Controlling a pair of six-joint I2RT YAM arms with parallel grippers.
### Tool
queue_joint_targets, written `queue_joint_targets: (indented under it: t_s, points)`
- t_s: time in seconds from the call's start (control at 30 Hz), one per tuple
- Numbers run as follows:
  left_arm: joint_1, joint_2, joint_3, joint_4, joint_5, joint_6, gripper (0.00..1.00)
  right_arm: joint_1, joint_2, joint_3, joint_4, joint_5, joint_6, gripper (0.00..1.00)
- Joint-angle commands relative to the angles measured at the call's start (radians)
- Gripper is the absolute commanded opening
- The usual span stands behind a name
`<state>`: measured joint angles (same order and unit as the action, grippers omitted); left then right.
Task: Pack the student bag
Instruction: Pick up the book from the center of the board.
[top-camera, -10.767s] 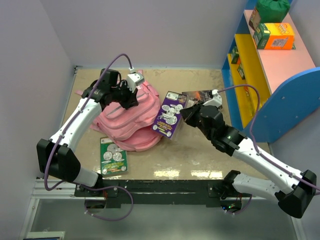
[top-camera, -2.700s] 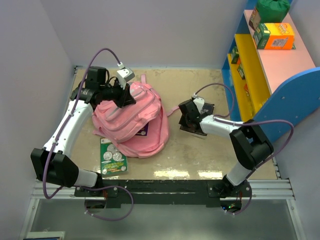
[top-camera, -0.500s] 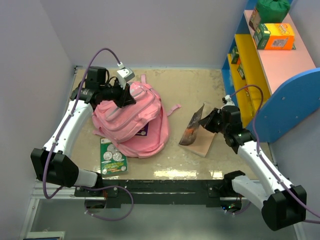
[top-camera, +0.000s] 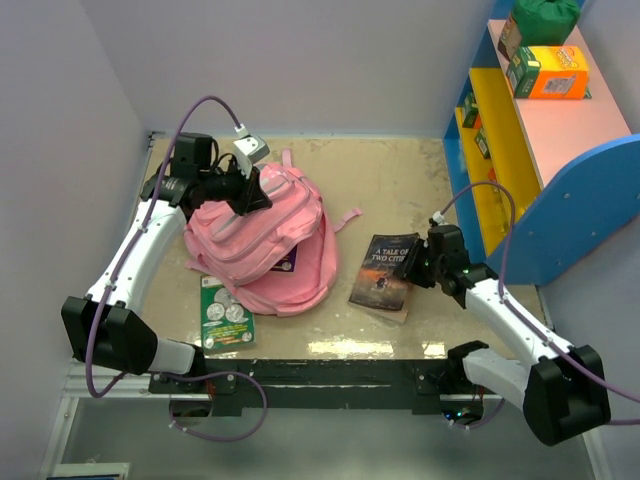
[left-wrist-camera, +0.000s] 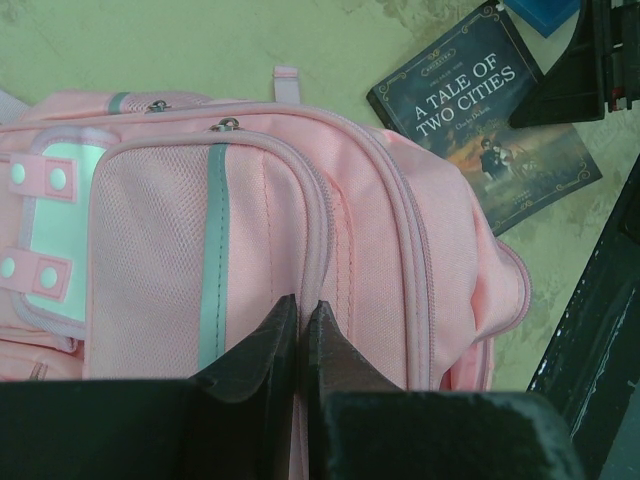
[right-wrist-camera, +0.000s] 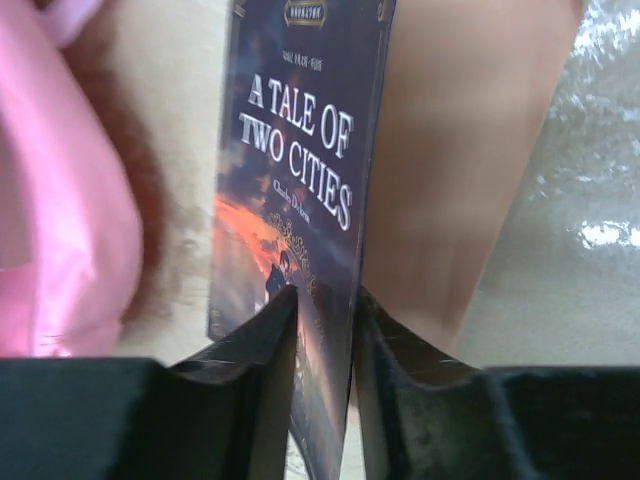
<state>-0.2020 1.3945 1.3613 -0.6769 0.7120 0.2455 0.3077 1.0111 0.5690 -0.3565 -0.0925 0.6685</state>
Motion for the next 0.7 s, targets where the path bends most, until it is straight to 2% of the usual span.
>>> queue_joint_targets:
  t_s: [0.0,0.2,0.3,0.33,0.5,0.67]
  points:
    - [0.013,-0.032,0.041,0.088,0.055,-0.006,0.0,-0.005,0.027,-0.004,-0.013,0.033,-0.003,0.34]
    - [0.013,-0.023,0.044,0.099,0.063,-0.014,0.0,-0.007,0.043,-0.012,-0.004,0.037,0.0,0.37]
    - [0.013,-0.02,0.044,0.103,0.067,-0.022,0.0,-0.005,0.037,-0.02,0.019,0.031,0.014,0.18]
    - [0.013,-0.019,0.044,0.103,0.067,-0.023,0.0,-0.007,0.027,-0.011,0.03,0.028,0.017,0.01]
    - [0.013,-0.019,0.048,0.108,0.064,-0.023,0.0,-0.007,-0.025,0.104,0.005,-0.022,0.028,0.0]
    - [0.013,-0.017,0.039,0.125,0.064,-0.038,0.0,0.03,0.014,0.331,-0.07,-0.093,0.019,0.0]
